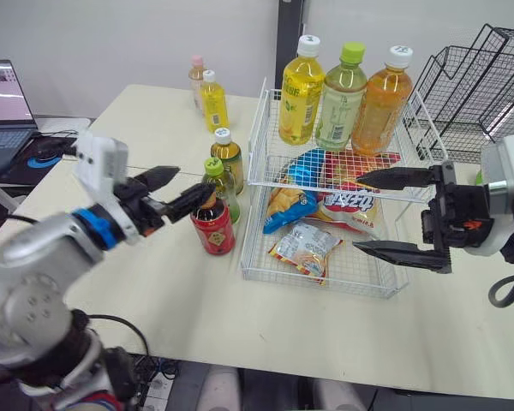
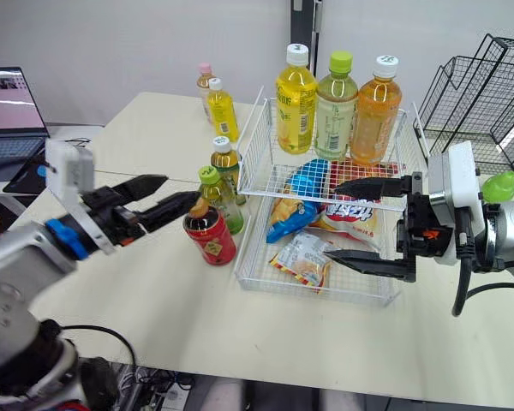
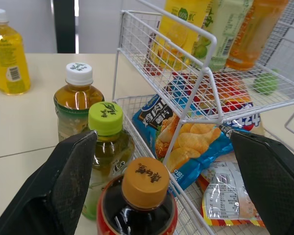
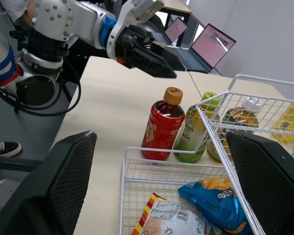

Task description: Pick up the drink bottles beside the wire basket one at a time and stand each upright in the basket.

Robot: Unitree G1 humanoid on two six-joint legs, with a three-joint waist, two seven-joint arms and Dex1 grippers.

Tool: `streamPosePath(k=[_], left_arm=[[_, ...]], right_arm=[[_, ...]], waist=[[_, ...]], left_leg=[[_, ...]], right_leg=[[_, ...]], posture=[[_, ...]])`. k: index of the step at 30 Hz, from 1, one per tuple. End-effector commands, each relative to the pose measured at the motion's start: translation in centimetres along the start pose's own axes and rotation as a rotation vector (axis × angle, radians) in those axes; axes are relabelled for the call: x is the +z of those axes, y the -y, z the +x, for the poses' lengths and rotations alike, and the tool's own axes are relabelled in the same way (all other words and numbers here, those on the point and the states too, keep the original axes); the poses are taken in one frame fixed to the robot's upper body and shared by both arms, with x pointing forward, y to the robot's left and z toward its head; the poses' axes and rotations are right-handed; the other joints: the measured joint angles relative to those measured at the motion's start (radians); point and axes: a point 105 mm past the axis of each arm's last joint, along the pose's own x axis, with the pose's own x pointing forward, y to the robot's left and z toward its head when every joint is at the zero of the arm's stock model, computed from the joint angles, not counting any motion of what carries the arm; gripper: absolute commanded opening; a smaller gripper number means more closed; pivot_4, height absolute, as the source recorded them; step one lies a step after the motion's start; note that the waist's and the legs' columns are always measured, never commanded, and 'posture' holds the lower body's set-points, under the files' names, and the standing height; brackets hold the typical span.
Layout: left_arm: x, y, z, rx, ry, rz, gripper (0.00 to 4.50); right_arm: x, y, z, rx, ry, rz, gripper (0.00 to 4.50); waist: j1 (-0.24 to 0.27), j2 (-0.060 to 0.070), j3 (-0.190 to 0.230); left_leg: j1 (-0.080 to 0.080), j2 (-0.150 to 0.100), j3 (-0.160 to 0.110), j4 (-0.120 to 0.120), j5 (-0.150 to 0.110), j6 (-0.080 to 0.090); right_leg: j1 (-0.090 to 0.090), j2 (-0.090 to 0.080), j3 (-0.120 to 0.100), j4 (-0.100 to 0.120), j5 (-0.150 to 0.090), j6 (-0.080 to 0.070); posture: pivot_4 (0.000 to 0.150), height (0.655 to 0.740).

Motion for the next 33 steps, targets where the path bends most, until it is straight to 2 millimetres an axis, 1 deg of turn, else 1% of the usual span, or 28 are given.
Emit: streamPosePath(k=[1, 3, 7, 14, 17, 19, 20, 21, 22, 23, 25, 26, 29, 33], left_arm=[[-0.4, 0.1, 0.1, 0.148, 0.011, 0.06, 4.49], [-0.9, -0.2, 0.3, 0.212, 0.005, 0.064, 4.49], [-2.1, 0.6, 1.1, 0.23, -0.022, 0.045, 4.49], [-2.1, 0.2, 2.2, 0.241, -0.017, 0.086, 4.49], [-2.2, 0.1, 2.4, 0.255, -0.019, 0.09, 3.92], [-2.4, 0.2, 2.5, 0.25, -0.024, 0.091, 3.32], [-2.5, 0.2, 2.5, 0.249, -0.026, 0.09, 2.89], [-2.6, 0.2, 2.6, 0.249, -0.026, 0.088, 2.67], [-2.7, 0.2, 2.6, 0.248, -0.029, 0.075, 2.28], [-2.8, 0.2, 2.7, 0.247, -0.029, 0.07, 2.1], [-2.9, 0.2, 2.6, 0.252, -0.026, 0.05, 1.51], [-2.8, 0.2, 2.4, 0.256, -0.022, 0.052, 1.35], [-2.3, 0.0, 1.8, 0.26, -0.002, 0.066, 1.35], [-0.4, -0.5, 0.9, 0.16, 0.035, 0.095, 1.35]], right_arm=[[0.7, 0.0, -0.3, 0.005, 0.006, -0.036, 4.5], [0.7, 0.0, -0.4, 0.007, 0.003, -0.035, 4.5], [0.6, 0.0, -0.4, 0.011, -0.002, -0.036, 4.5], [0.6, 0.0, -0.6, 0.011, -0.008, -0.038, 4.5], [0.5, 0.0, -0.7, 0.01, -0.013, -0.038, 4.5], [0.5, 0.0, -0.7, 0.007, -0.016, -0.039, 4.5], [0.5, 0.0, -0.8, 0.006, -0.017, -0.04, 4.5], [0.5, 0.0, -0.8, 0.004, -0.018, -0.041, 4.5], [0.5, 0.1, -0.8, 0.002, -0.018, -0.042, 4.5], [0.5, 0.1, -0.8, 0.0, -0.017, -0.044, 4.5], [0.6, 0.1, -0.8, -0.005, -0.017, -0.047, 4.5], [0.6, 0.2, -0.9, -0.009, -0.015, -0.049, 4.5], [0.7, 0.3, -1.0, -0.022, -0.012, -0.057, 4.5], [0.6, 0.8, -1.6, -0.064, -0.025, -0.077, 4.5]], waist=[[0.0, 0.0, 0.0], [-0.001, 0.0, 0.0], [0.0, 0.0, 0.0], [0.001, 0.0, 0.0], [0.001, 0.0, 0.0], [0.001, 0.0, 0.0], [0.001, 0.0, 0.0], [0.001, 0.0, 0.0], [0.001, 0.0, 0.0], [0.001, 0.0, 0.0], [0.002, 0.0, 0.0], [0.002, 0.0, 0.0], [0.002, 0.0, 0.0], [0.001, 0.0, 0.0]], left_leg=[[0.001, 0.0, 0.0, 0.0, 0.0, 0.0], [0.002, 0.0, 0.001, 0.0, 0.0, 0.0], [0.003, 0.0, 0.0, 0.0, 0.0, 0.0], [0.003, 0.0, 0.001, -0.001, 0.0, 0.0], [0.003, 0.0, 0.001, -0.001, 0.0, 0.0], [0.002, 0.0, 0.001, -0.001, 0.0, 0.0], [0.002, 0.0, 0.001, -0.001, 0.0, 0.0], [0.002, 0.0, 0.001, -0.001, 0.0, 0.0], [0.002, 0.0, 0.001, -0.001, 0.0, 0.0], [0.002, 0.0, 0.001, -0.001, 0.0, 0.0], [0.002, 0.0, 0.001, -0.001, 0.0, 0.0], [0.002, 0.0, 0.001, -0.001, 0.0, 0.0], [0.002, 0.0, 0.001, -0.001, 0.0, 0.0], [0.002, 0.0, 0.001, -0.002, 0.0, 0.0]], right_leg=[[0.0, 0.001, 0.0, 0.0, 0.0, 0.0], [0.002, 0.001, 0.001, 0.0, 0.0, 0.0], [0.002, 0.002, 0.001, 0.0, 0.0, 0.0], [0.002, 0.002, 0.001, -0.001, 0.0, 0.0], [0.002, 0.002, 0.001, -0.002, 0.0, 0.0], [0.002, 0.002, 0.001, -0.002, 0.0, 0.0], [0.002, 0.002, 0.001, -0.002, 0.0, 0.0], [0.002, 0.002, 0.001, -0.002, 0.0, 0.0], [0.002, 0.002, 0.001, -0.002, 0.0, 0.0], [0.002, 0.002, 0.001, -0.002, 0.0, 0.0], [0.002, 0.002, 0.001, -0.003, 0.0, 0.0], [0.002, 0.002, 0.001, -0.003, 0.0, 0.0], [0.002, 0.001, 0.001, -0.003, 0.0, 0.0], [0.001, 0.002, 0.001, -0.003, 0.0, 0.0]], posture=[[0.15, 0.6978], [0.15, 0.6978], [0.15, 0.6978], [0.15, 0.6978], [0.15, 0.6978], [0.15, 0.6978], [0.15, 0.6978], [0.15, 0.6978], [0.15, 0.6978], [0.15, 0.6978], [0.15, 0.6978], [0.15, 0.6978], [0.15, 0.6978], [0.15, 0.6978]])
